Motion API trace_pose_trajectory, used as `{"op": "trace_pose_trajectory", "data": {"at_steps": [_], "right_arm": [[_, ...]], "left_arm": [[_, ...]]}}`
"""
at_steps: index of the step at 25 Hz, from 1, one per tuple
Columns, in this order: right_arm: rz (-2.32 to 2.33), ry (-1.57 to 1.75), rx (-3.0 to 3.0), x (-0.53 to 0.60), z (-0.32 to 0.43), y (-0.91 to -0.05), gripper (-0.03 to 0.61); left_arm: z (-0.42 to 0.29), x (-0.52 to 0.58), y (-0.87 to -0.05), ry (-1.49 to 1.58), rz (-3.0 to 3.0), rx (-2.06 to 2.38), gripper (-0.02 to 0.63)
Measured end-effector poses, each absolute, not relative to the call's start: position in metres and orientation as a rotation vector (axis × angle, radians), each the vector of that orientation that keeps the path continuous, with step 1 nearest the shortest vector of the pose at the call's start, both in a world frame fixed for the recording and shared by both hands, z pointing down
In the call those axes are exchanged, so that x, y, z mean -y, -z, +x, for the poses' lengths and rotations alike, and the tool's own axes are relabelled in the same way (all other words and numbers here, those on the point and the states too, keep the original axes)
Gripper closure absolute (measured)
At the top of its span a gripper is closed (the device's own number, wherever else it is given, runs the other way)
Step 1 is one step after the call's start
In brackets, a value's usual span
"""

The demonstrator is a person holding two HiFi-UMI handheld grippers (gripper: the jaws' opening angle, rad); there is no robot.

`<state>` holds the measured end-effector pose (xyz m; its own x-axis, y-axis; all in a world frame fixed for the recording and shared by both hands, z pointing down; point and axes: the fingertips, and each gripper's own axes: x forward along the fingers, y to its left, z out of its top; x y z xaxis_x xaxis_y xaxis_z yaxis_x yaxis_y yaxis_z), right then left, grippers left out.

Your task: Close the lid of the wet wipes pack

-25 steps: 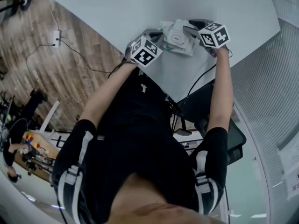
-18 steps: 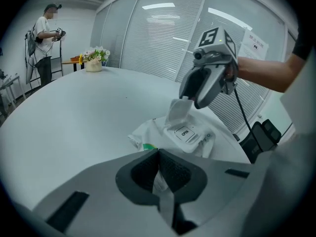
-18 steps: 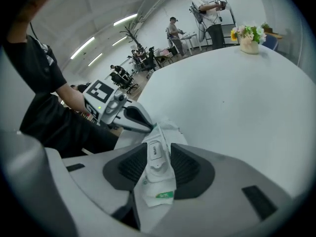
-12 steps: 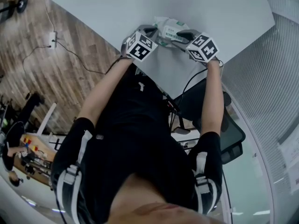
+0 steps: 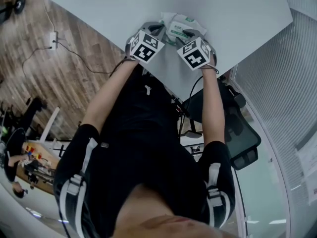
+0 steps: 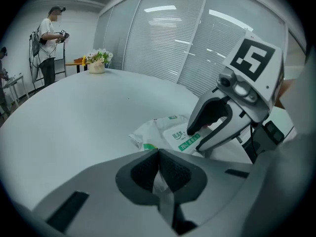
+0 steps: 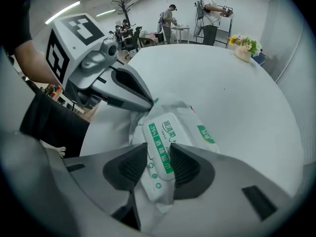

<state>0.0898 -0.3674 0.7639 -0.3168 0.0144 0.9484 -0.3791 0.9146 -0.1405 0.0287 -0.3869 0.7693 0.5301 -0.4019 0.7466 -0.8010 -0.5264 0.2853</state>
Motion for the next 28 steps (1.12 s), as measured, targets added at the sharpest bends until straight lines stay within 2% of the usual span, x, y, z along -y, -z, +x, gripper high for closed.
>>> {"op": "trace_pose_trajectory", "data": {"at_steps": [6, 11, 17, 23, 28], "right_arm": [[0.297, -0.302, 1.82, 0.366, 0.089, -0.769, 0.41], [0.389, -0.384, 1.912, 0.371, 0.091, -0.747, 0.407], [0.947, -0.444, 2.216, 0.347, 0.119, -0.614, 0.428], [1.416, -0.367, 2.428, 0.25, 0.166, -0.468, 0.446], [1.599, -0.31, 2.554, 0.166, 0.179, -0.395, 0.477]], "left_arm": [[0.029, 0.387, -0.772, -0.817, 2.144, 1.001, 0.591], [0.024, 0.388, -0.754, -0.83, 2.158, 1.066, 0.591], [0.013, 0.339, -0.648, -0.641, 2.247, 1.235, 0.591], [0.003, 0.226, -0.499, -0.338, 2.427, 1.441, 0.591], [-0.007, 0.136, -0.411, -0.156, 2.491, 1.587, 0.591]]}}
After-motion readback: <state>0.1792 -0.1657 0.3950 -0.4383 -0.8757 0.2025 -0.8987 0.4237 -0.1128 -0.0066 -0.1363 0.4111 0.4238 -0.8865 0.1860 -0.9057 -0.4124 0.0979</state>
